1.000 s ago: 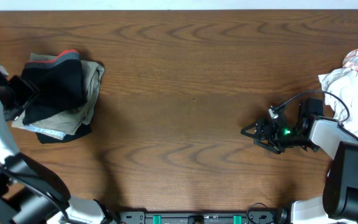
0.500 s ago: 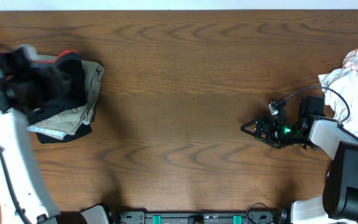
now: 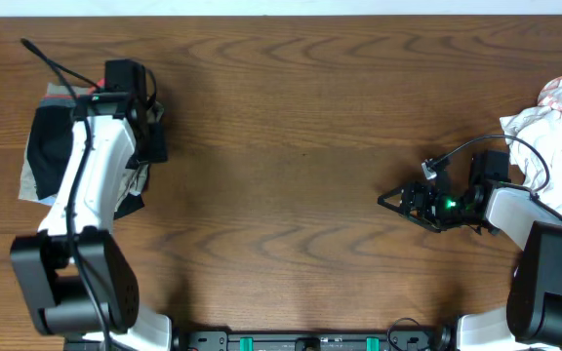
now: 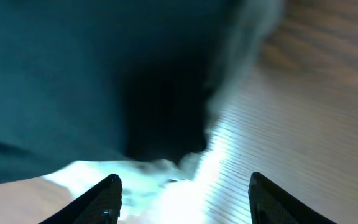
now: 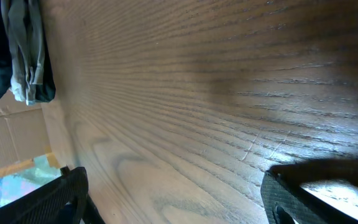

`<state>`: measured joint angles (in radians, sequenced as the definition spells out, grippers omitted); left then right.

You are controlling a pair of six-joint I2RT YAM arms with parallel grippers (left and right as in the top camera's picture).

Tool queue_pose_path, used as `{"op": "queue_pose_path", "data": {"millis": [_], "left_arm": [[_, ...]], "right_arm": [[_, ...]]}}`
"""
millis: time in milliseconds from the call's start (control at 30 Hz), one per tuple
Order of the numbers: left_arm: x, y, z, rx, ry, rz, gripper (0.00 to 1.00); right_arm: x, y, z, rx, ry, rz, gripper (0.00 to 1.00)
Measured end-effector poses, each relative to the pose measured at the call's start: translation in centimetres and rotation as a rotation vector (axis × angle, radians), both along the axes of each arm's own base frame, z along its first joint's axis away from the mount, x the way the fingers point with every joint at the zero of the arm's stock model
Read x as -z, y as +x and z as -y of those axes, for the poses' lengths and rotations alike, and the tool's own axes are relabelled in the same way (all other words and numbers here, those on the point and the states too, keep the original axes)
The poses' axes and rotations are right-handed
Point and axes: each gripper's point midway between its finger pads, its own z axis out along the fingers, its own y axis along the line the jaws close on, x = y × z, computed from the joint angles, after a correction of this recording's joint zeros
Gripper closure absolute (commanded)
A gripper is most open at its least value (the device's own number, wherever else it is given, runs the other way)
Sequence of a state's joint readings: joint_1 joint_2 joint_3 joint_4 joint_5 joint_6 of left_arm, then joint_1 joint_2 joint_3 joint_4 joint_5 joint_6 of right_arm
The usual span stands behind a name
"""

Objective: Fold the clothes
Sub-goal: 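Press and straighten the leggings on the khaki stack with the left gripper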

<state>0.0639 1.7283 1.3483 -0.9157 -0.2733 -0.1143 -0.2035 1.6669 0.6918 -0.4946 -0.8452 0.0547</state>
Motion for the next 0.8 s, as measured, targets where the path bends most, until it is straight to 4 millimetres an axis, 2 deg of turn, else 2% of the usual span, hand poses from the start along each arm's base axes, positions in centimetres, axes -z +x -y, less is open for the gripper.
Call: {"op": "queue_pose_path", "data": {"millis": [133,267,800], "left_arm": [[-0.3,0.0,-1.6,-0.078,0.084,0.016,0.35],[-0.6,-0.1,-2.2,-0.129,0.119,0.037,0.35],[0.6,0.4,-1.8,-0.209,0.075,0.061,0.35]], "right_arm": [[0.0,0.0,0.0,-0.001,0.001,0.001,0.10],[0.0,0.0,0.0,-0.003,0.001,0.003,0.10],[0.0,0.0,0.0,-0.003,0.002,0.004,0.10]]}}
